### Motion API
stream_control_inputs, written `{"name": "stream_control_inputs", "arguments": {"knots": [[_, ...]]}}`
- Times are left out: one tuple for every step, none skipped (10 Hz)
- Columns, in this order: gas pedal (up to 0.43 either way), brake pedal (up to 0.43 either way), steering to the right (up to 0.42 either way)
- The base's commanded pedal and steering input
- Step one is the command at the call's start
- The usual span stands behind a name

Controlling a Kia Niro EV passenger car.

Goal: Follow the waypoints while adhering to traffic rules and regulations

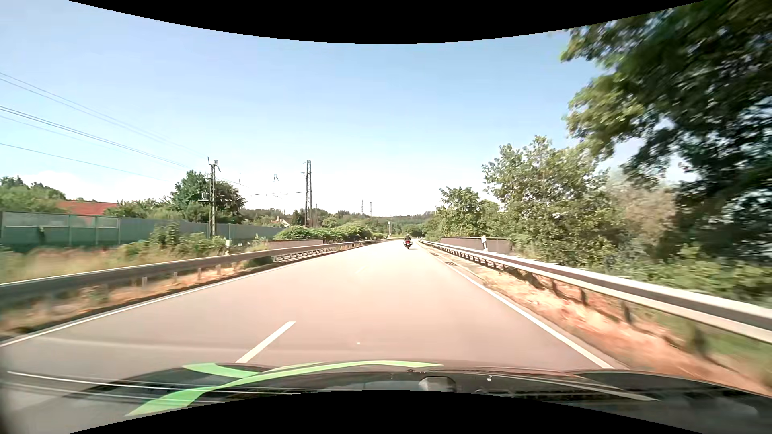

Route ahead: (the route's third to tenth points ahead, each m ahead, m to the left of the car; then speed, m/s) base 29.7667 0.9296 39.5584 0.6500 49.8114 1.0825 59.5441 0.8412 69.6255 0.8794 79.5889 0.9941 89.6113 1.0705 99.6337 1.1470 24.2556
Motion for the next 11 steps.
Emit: {"name": "stream_control_inputs", "arguments": {"knots": [[0.177,0.0,-0.001],[0.169,0.0,-0.001],[0.169,0.0,-0.001],[0.177,0.0,-0.001],[0.177,0.0,-0.001],[0.177,0.0,-0.001],[0.169,0.0,-0.001],[0.138,0.0,-0.002],[0.15,0.0,-0.002],[0.15,0.0,-0.002],[0.177,0.0,-0.002]]}}
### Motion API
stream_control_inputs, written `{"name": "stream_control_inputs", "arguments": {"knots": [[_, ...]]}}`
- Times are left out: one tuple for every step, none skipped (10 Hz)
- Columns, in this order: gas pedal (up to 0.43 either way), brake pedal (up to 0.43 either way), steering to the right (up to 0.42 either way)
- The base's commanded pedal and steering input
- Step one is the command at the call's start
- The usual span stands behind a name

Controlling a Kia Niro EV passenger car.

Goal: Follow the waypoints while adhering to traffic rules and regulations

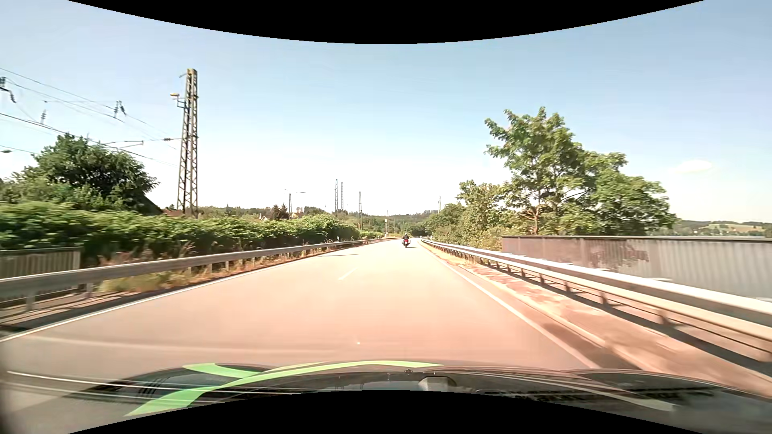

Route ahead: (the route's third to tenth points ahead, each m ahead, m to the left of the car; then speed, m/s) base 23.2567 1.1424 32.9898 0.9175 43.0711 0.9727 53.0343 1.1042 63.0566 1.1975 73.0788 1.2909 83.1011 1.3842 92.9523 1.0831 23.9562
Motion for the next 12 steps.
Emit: {"name": "stream_control_inputs", "arguments": {"knots": [[0.177,0.0,-0.002],[0.177,0.0,-0.002],[0.177,0.0,-0.002],[0.177,0.0,-0.001],[0.189,0.0,-0.001],[0.209,0.0,0.0],[0.228,0.0,0.0],[0.228,0.0,0.0],[0.228,0.0,0.001],[0.228,0.0,0.001],[0.228,0.0,0.001],[0.228,0.0,0.001]]}}
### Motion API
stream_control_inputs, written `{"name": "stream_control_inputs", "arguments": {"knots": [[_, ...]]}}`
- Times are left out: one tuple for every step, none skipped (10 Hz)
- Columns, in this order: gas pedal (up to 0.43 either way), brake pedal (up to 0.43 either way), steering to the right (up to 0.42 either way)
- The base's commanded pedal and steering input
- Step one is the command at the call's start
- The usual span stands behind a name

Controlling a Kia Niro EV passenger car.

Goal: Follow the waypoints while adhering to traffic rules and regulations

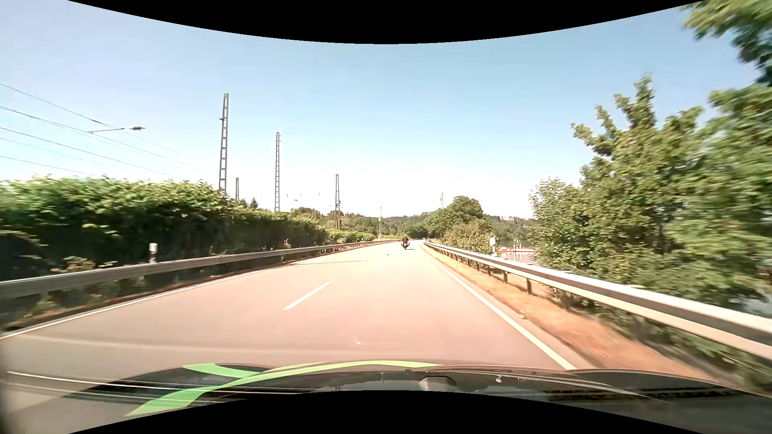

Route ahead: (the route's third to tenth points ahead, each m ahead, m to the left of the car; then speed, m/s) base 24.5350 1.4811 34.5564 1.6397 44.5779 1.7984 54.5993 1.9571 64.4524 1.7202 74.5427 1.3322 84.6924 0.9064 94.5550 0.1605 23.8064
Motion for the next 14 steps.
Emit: {"name": "stream_control_inputs", "arguments": {"knots": [[0.24,0.0,0.0],[0.248,0.0,0.0],[0.248,0.0,0.0],[0.248,0.0,-0.001],[0.248,0.0,-0.002],[0.248,0.0,-0.003],[0.248,0.0,-0.003],[0.248,0.0,-0.003],[0.248,0.0,-0.003],[0.248,0.0,-0.003],[0.248,0.0,-0.003],[0.248,0.0,-0.003],[0.248,0.0,-0.002],[0.248,0.0,0.0]]}}
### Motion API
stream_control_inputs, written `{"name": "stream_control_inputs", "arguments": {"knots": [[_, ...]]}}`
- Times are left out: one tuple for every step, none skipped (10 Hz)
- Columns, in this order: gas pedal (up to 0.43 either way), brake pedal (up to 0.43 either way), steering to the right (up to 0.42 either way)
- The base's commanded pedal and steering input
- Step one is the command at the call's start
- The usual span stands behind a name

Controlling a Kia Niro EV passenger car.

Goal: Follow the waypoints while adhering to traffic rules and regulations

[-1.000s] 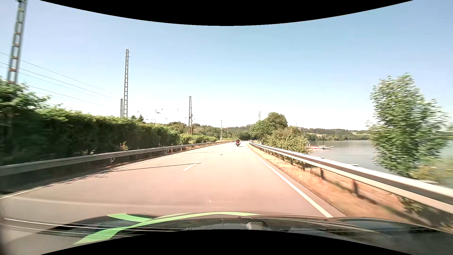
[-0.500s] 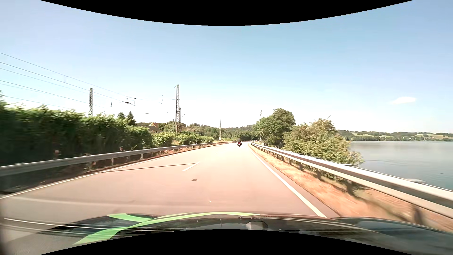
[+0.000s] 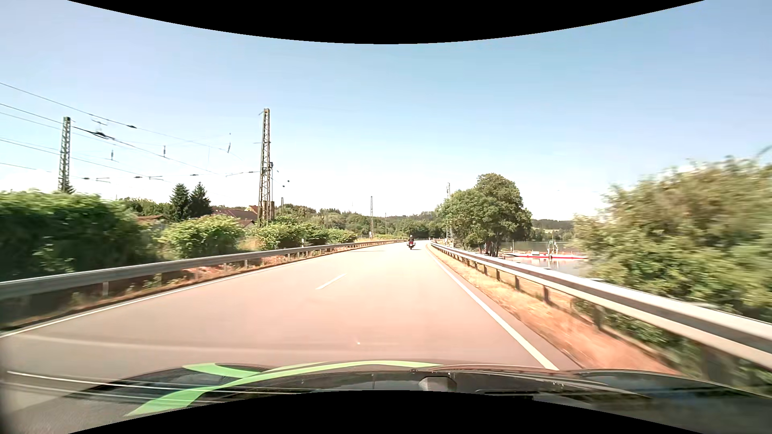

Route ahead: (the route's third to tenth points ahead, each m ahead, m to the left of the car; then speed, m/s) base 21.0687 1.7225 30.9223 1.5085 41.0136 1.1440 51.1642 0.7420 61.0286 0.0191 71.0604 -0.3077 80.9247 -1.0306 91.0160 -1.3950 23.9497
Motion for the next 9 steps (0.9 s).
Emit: {"name": "stream_control_inputs", "arguments": {"knots": [[0.248,0.0,0.001],[0.24,0.0,0.002],[0.24,0.0,0.002],[0.248,0.0,0.002],[0.248,0.0,0.002],[0.26,0.0,0.002],[0.26,0.0,0.002],[0.268,0.0,0.002],[0.268,0.0,0.002]]}}
